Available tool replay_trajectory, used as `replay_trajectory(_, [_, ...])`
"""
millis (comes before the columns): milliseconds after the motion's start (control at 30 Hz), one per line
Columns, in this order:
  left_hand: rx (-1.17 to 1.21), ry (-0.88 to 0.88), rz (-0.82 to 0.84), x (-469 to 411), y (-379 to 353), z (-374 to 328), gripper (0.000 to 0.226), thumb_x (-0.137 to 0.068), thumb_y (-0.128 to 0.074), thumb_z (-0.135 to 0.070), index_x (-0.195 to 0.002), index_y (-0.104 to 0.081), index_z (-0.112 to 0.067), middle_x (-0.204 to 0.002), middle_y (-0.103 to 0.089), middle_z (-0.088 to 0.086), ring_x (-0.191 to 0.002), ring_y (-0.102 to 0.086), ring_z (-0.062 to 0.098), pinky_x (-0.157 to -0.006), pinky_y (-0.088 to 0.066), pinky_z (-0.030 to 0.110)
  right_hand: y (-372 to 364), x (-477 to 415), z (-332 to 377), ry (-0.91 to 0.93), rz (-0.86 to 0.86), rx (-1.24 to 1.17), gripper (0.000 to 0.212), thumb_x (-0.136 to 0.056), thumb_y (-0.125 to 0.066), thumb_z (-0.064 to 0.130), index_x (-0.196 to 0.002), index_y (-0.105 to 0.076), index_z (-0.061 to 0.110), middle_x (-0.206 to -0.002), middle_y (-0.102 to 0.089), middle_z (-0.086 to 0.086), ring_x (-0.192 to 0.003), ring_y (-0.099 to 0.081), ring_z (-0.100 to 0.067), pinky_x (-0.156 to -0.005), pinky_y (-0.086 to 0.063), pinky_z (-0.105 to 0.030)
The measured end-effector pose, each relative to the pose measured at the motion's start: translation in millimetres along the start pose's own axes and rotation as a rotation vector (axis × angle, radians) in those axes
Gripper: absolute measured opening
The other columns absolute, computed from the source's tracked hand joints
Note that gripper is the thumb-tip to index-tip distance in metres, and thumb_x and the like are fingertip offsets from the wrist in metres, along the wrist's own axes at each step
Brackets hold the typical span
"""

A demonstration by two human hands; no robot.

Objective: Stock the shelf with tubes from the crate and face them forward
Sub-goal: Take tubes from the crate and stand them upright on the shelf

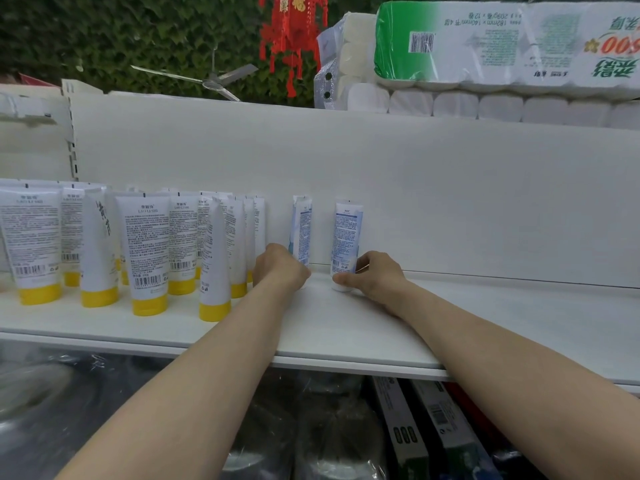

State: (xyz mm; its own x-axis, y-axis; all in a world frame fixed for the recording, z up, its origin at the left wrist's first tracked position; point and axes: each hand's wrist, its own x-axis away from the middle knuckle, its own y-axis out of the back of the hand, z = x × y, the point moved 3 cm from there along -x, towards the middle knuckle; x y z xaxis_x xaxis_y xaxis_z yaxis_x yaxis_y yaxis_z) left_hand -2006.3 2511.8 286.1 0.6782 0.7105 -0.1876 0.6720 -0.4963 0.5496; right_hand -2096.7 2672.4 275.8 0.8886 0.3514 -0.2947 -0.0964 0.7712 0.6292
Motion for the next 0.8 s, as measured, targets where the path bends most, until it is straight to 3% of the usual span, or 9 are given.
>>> replay_trajectory(800, [-0.054,0.001,-0.004,1.5,-1.4,-2.5,0.046,-0.084,-0.075,-0.024,-0.122,-0.052,-0.01,-0.123,-0.059,0.009,-0.11,-0.059,0.028,-0.071,-0.042,0.028,-0.5,1.8,1.0,0.002,-0.017,0.031,0.048,-0.074,-0.082,0.044,-0.105,-0.059,0.015,-0.104,-0.066,-0.001,-0.095,-0.061,-0.019,-0.078,-0.047,-0.029])
